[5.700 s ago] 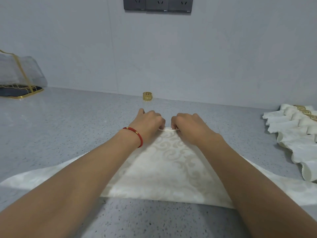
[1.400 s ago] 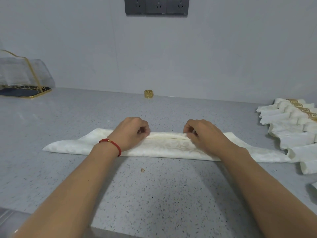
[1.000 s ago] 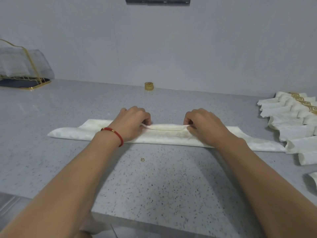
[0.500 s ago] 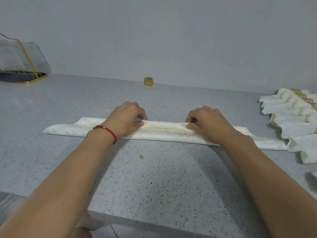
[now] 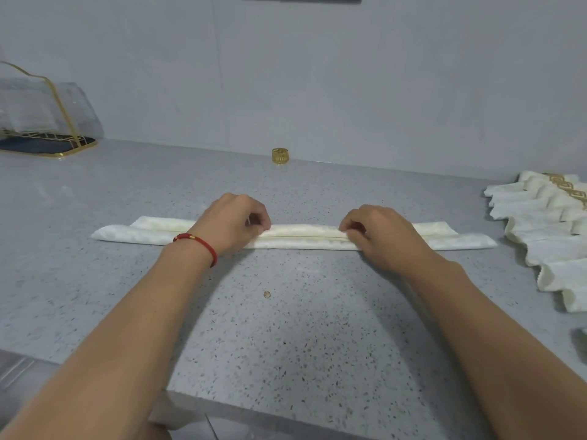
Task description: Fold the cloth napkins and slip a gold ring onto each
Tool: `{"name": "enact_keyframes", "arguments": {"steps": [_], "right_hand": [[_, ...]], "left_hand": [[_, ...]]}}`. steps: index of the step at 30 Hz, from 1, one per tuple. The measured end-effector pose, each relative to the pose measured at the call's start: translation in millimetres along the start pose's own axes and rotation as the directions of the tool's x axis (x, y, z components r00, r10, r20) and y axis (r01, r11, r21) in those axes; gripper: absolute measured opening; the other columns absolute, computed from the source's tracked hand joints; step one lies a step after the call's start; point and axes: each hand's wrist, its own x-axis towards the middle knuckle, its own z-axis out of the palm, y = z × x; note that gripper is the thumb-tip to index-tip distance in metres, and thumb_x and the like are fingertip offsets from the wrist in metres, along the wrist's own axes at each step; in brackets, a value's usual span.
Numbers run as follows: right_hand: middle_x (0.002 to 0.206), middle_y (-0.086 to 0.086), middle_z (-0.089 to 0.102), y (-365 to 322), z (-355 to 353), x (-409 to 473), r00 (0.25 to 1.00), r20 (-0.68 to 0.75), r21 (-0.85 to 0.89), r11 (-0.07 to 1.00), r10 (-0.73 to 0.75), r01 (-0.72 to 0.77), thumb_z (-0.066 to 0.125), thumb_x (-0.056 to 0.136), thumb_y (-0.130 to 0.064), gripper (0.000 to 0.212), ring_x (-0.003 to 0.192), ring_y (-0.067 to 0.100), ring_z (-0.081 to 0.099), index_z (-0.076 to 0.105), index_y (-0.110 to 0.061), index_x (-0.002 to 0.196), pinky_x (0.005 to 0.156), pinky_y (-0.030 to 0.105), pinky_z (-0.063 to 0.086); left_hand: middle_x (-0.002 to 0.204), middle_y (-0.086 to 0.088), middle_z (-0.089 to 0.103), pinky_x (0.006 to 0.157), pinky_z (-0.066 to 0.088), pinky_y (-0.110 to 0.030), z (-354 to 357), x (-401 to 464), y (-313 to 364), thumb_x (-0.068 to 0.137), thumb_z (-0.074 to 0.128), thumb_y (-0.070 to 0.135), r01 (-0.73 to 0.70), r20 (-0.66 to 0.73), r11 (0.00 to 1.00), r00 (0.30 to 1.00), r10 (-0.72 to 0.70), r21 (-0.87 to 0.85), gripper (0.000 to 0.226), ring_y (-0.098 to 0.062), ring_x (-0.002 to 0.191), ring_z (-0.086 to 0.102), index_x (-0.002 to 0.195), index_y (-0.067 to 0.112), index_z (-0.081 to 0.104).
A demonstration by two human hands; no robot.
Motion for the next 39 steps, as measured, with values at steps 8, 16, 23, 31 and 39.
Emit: {"name": "enact_keyframes", "arguments": {"steps": [8,16,23,31,39], "right_hand": [[0.097,-0.005,0.064,-6,-3,0,0.998,-0.006,-0.137,0.989,-0.06,0.059,0.059,0.099,-0.021,0.01,0.096,0.019,0.054,0.068,-0.025,0.102,0.088,0.04,0.042],[0.105,0.002,0.057,-34,-13,-29,0.973,0.133,-0.352,0.909,-0.186,0.222,0.054,0.093,-0.003,0.021,0.09,0.021,0.049,0.051,-0.018,0.108,0.081,0.037,0.044],[0.15,0.005,0.04,-35,-16,-63,0.961,0.269,-0.244,0.962,-0.056,0.124,0.042,0.101,0.0,0.052,0.121,0.025,0.05,0.035,-0.013,0.151,0.105,0.033,0.041],[0.106,0.004,0.061,-82,-50,-10,0.924,0.338,-0.304,0.95,0.181,-0.075,0.049,0.1,-0.022,0.023,0.084,0.021,0.06,0.062,-0.016,0.118,0.072,0.034,0.048],[0.172,0.004,0.005,-103,45,32,0.927,0.341,-0.048,0.988,0.154,-0.146,0.006,0.105,-0.06,0.068,0.158,0.023,-0.002,0.005,-0.027,0.164,0.125,0.056,-0.004]], "left_hand": [[0.098,0.009,0.059,0.087,0.035,-0.04,2,3,13,0.093,0.059,0.017,0.039,0.039,0.972,0.998,-0.05,0.233,0.013,-0.015,0.097,0.045,0.093,0.03,0.062],[0.108,0.007,0.054,0.081,0.031,-0.033,16,-41,24,0.09,0.052,0.002,-0.093,-0.038,0.922,0.993,0.116,0.377,0.031,-0.017,0.099,0.048,0.11,0.025,0.054],[0.1,0.01,0.062,0.072,0.04,-0.031,36,-78,19,0.102,0.045,0.026,-0.128,-0.172,0.979,0.973,0.155,0.16,0.039,-0.012,0.075,0.051,0.141,0.027,0.049],[0.141,0.01,0.049,0.113,0.024,-0.051,45,-81,24,0.105,0.03,0.033,-0.04,-0.095,0.954,0.993,0.071,0.298,0.038,-0.016,0.13,0.043,0.138,0.028,0.048],[0.145,0.008,0.05,0.108,0.034,-0.042,31,-85,30,0.104,0.035,0.032,0.04,-0.02,0.987,0.999,-0.037,0.153,0.039,-0.02,0.133,0.045,0.141,0.036,0.045]]}}
